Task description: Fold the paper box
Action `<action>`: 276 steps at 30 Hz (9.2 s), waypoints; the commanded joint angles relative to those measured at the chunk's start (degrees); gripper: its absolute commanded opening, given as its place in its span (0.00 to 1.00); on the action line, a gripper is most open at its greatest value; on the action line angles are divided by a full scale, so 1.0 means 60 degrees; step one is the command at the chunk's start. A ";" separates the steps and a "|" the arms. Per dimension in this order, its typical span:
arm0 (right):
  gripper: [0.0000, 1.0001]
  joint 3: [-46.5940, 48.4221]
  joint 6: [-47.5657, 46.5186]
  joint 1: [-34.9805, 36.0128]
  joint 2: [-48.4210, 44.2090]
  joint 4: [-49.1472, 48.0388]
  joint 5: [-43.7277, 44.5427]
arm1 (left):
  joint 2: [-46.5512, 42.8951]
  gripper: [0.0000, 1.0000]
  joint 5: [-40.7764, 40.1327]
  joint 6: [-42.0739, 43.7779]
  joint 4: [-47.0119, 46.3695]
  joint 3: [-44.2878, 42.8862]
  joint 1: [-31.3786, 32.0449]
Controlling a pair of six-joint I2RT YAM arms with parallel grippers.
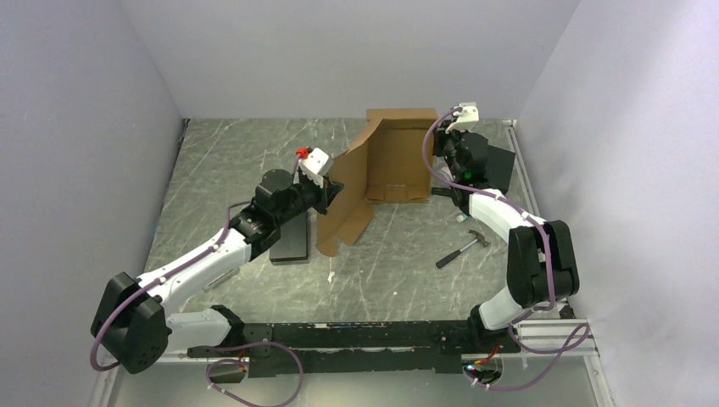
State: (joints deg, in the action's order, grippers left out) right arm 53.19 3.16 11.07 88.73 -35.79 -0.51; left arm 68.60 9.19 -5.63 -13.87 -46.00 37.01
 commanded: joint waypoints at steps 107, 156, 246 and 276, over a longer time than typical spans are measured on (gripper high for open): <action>1.00 0.1321 -0.0314 -0.3461 -0.3743 0.4722 -0.8509 | 0.8655 0.00 -0.0031 0.8271 0.7895 -1.3294 0.0455; 1.00 0.0904 -0.2438 -0.3285 -0.2128 0.8145 -0.9385 | 1.0991 0.45 0.1805 0.5228 0.8497 -1.2219 -0.0060; 1.00 0.0444 -1.1702 -0.1523 -0.2441 1.2433 -0.9119 | -0.4253 0.87 -0.1667 -1.1408 0.4655 0.3153 0.3359; 1.00 0.0042 -1.1857 -0.1523 -0.2788 1.2645 -0.9486 | -0.2160 0.81 -0.2346 -0.6685 0.6954 0.0116 0.4114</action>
State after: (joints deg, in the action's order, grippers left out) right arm 53.30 -66.04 1.89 73.91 39.66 -54.57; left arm 56.99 -10.74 -62.63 23.38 -43.44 61.39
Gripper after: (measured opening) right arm 0.994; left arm 0.820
